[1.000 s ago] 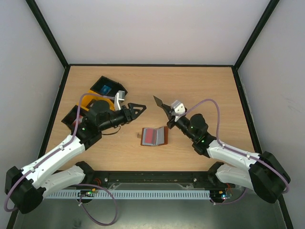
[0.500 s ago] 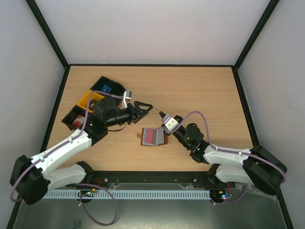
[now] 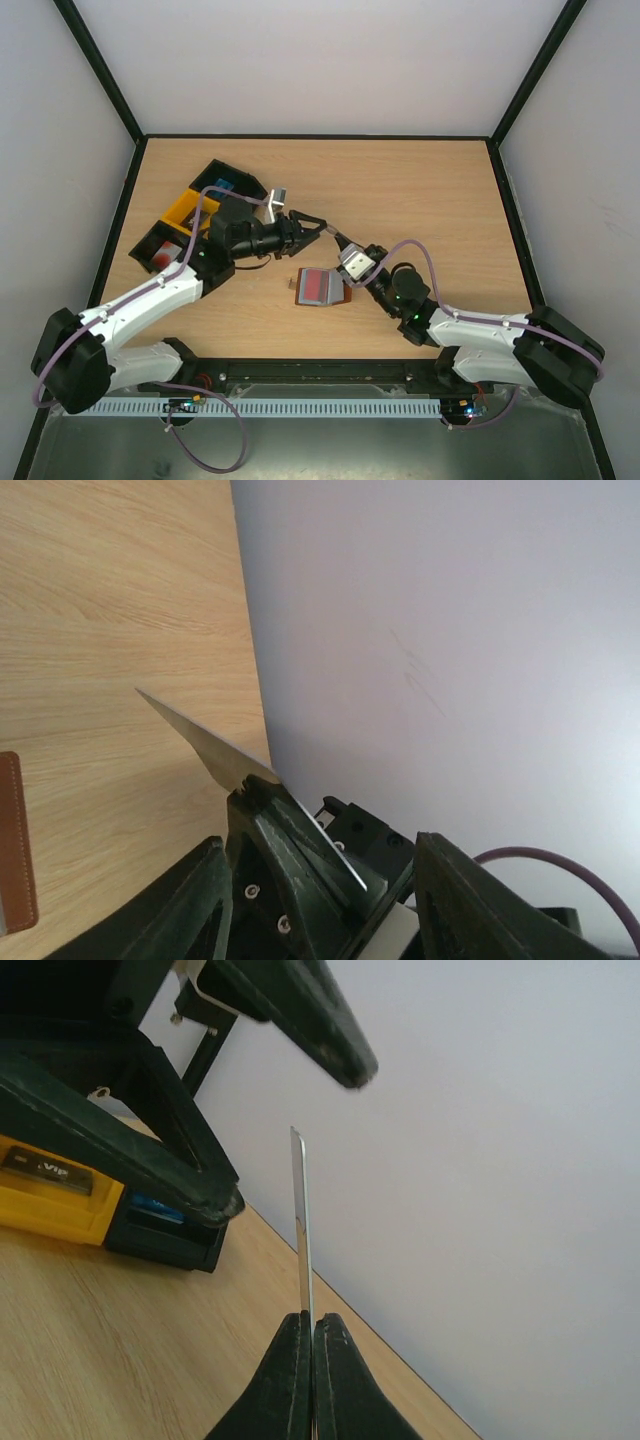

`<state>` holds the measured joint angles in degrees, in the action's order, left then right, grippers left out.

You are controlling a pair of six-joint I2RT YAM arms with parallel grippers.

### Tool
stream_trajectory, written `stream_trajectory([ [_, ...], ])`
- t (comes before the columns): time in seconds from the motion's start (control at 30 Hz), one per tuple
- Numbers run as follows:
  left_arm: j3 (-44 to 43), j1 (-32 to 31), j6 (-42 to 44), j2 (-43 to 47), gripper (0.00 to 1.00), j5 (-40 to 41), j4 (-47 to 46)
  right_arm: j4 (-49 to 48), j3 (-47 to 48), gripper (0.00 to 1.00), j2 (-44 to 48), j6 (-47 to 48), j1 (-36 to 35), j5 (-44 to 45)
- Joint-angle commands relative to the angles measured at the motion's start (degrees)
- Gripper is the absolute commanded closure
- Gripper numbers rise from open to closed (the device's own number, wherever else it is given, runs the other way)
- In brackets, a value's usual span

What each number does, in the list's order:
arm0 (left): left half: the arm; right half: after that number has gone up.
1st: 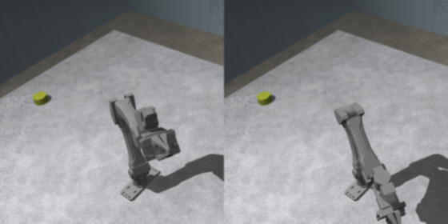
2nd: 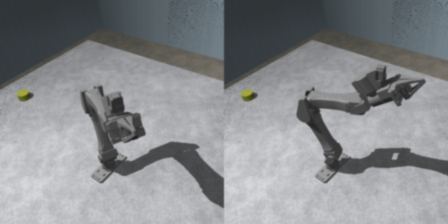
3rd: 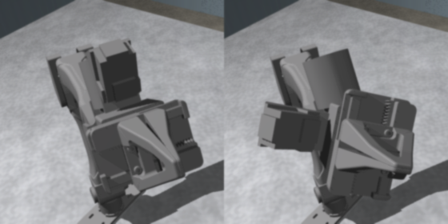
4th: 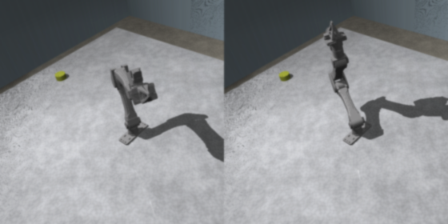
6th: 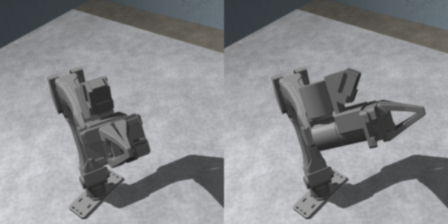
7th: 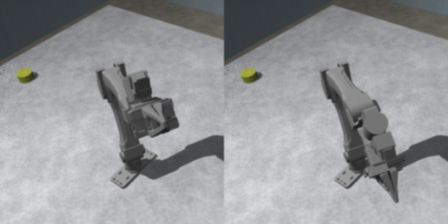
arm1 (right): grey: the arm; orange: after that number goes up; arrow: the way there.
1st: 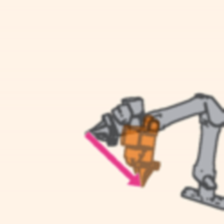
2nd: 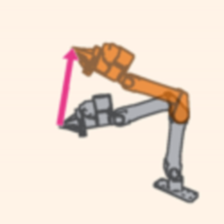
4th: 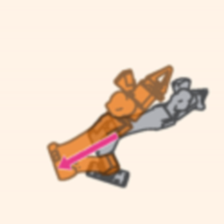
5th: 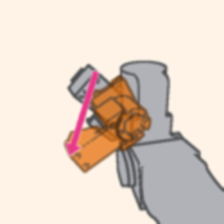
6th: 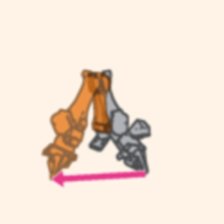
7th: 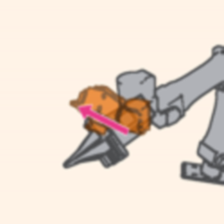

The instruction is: Take the credit cards out of the card holder

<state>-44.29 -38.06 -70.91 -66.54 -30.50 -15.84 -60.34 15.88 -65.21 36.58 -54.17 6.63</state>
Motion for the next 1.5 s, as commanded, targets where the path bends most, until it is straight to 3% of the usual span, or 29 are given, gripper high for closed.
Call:
stream_trajectory([
  [0.0,-0.13,0.18,-2.30,-1.11,0.52,-3.00,-3.96,-0.71,0.58,0.98,1.16,2.25,-1.11,1.26],
  [0.1,-0.09,0.18,-2.79,-1.28,0.61,-2.90,-4.51,-0.73,0.59,0.98,0.76,2.37,-1.41,1.92],
  [0.33,-1.45,0.59,0.83,-2.93,0.97,-4.16,-2.04,0.57,0.66,0.93,0.52,0.81,-1.90,3.96],
  [0.6,-2.86,3.25,9.77,-6.42,0.97,-9.70,1.65,7.53,0.05,0.72,7.09,-11.93,-1.97,6.52],
  [0.77,-2.70,6.82,15.16,-6.61,0.97,-7.39,9.80,15.13,1.15,0.78,11.91,-21.74,-1.95,8.94],
  [0.87,-2.60,8.97,20.30,-7.09,0.75,-2.67,15.54,23.56,5.56,0.66,11.66,-32.38,-1.92,10.96],
  [0.97,-1.21,12.49,23.82,-9.61,0.69,0.07,18.49,31.06,9.74,0.57,8.88,-41.98,-1.78,11.84],
  [1.07,1.83,16.23,24.40,-12.28,0.60,1.03,15.05,37.32,15.14,0.54,2.97,-51.21,-0.11,12.80],
  [1.2,0.59,18.16,27.23,-17.38,0.67,2.05,12.05,50.08,27.29,0.56,-8.66,-60.53,6.86,4.14],
  [1.47,-7.27,17.35,29.08,-30.02,0.90,5.08,11.10,46.94,33.21,0.64,-25.14,-69.03,16.88,-16.09],
])
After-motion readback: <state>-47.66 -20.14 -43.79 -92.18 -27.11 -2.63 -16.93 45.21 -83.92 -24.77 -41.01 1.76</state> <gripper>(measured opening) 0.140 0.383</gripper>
